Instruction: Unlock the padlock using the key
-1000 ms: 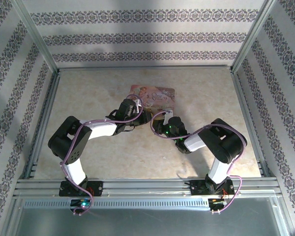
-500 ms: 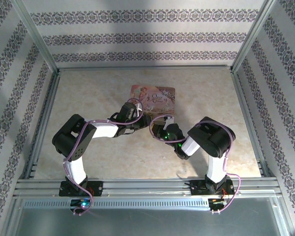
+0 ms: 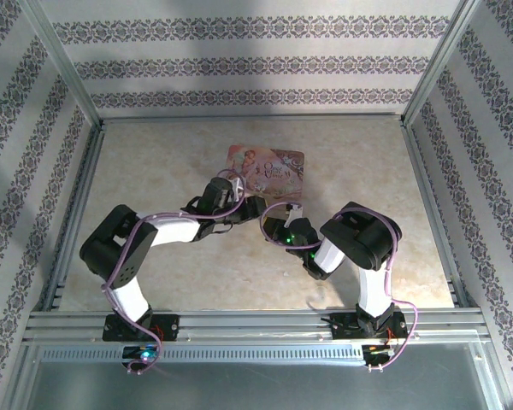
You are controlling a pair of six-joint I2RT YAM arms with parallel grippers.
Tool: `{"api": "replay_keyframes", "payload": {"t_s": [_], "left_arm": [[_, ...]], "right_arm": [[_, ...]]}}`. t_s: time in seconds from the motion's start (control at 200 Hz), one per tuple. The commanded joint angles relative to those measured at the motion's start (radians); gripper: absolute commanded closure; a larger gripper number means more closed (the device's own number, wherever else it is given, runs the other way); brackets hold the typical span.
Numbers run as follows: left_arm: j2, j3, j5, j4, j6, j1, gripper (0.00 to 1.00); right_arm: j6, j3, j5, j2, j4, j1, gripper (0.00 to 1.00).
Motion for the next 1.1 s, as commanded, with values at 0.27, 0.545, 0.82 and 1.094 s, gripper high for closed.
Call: {"api": "replay_keyframes", "payload": {"t_s": [0.27,0.545,0.82,1.094], "left_arm": [[-0.192,-0.158,0.012,0.001,-0.009,0.114,0.43],[-0.193,-0.213,0.069,0.102,-0.090,0.128,0.46],[-0.133,-0.196,0.097,0.156,-0.110,0.119,0.53],[-0.059,-0.143,0.094,0.169,-0.103,0.084,0.54]], "right_arm": [[0.070,-0.022,-0.004,-0.025,0.038,0.034,1.00],[0.097,-0.028,0.010,-0.071,0.028,0.052,1.00],[0.090,-0.030,0.020,-0.090,0.015,0.053,1.00],[0.083,-0.036,0.028,-0.108,0.006,0.053,1.00]]}}
